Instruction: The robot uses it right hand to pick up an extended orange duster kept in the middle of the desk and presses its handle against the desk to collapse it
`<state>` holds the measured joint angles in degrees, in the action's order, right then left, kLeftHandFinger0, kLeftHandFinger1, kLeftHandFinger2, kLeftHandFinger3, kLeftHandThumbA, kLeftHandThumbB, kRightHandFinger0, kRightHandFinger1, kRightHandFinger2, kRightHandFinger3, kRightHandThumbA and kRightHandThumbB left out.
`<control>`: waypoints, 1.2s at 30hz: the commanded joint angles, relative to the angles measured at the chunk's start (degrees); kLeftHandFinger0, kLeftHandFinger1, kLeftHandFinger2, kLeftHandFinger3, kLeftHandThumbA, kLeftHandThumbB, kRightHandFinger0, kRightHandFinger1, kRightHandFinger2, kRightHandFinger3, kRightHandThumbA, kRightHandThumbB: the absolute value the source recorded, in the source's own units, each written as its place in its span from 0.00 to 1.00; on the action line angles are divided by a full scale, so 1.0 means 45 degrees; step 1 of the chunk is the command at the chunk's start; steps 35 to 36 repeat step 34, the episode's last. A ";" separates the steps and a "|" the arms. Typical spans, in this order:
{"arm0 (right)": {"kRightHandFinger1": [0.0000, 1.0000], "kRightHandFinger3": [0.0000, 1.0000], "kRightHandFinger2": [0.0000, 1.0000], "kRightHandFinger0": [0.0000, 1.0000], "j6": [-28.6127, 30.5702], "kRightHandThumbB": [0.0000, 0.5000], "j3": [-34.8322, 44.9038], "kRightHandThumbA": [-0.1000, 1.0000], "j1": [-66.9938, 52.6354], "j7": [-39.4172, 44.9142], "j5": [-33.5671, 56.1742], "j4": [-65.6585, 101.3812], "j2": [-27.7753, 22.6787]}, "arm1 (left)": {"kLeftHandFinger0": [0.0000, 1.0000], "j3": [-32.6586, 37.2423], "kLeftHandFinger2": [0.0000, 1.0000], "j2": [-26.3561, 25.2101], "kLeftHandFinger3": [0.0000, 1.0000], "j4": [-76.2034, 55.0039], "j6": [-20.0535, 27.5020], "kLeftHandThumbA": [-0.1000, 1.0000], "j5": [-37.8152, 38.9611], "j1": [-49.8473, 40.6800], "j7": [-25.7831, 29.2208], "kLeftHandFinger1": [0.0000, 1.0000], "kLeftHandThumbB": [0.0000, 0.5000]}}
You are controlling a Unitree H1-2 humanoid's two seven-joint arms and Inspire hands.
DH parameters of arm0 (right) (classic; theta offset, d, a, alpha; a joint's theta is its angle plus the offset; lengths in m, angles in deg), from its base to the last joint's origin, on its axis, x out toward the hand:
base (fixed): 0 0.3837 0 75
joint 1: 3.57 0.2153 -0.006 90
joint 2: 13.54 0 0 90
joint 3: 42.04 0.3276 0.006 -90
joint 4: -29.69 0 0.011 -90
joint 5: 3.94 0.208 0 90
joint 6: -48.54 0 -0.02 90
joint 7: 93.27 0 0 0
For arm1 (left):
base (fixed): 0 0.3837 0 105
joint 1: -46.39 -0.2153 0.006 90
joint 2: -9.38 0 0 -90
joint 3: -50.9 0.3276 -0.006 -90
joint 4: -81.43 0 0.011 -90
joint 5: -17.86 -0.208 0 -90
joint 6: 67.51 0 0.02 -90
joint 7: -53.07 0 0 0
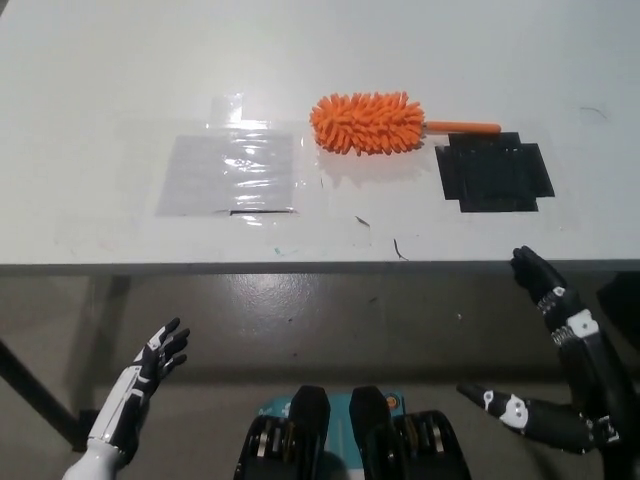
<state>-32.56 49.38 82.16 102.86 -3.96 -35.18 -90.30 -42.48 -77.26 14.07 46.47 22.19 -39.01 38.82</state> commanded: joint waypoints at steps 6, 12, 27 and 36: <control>1.00 1.00 1.00 1.00 0.3891 0.70 0.0325 1.00 -0.0215 -0.0868 0.1810 -0.1437 0.0875 | 1.00 -0.0031 1.00 -0.0142 1.00 -0.0607 0.0654 1.00 0.0605 0.0532 -0.0606 1.00 0.64; 1.00 1.00 1.00 1.00 0.4005 0.58 0.0791 1.00 0.0074 -0.0594 0.1842 -0.3112 0.1013 | 1.00 0.0008 1.00 -0.0067 1.00 -0.0538 0.0654 1.00 0.0576 0.0537 -0.0625 1.00 0.64; 1.00 1.00 1.00 1.00 0.3473 0.46 0.0652 1.00 0.1380 -0.0886 0.0874 -0.7896 0.0105 | 1.00 -0.0012 1.00 0.0149 1.00 -0.0480 0.0654 1.00 0.0306 0.0043 -0.0624 1.00 0.64; 1.00 1.00 1.00 1.00 0.2711 0.38 0.0380 1.00 0.1155 -0.0809 0.0999 -0.7799 -0.0076 | 1.00 0.0082 1.00 0.0010 1.00 -0.0360 0.0654 1.00 0.0311 0.0123 -0.0839 1.00 0.66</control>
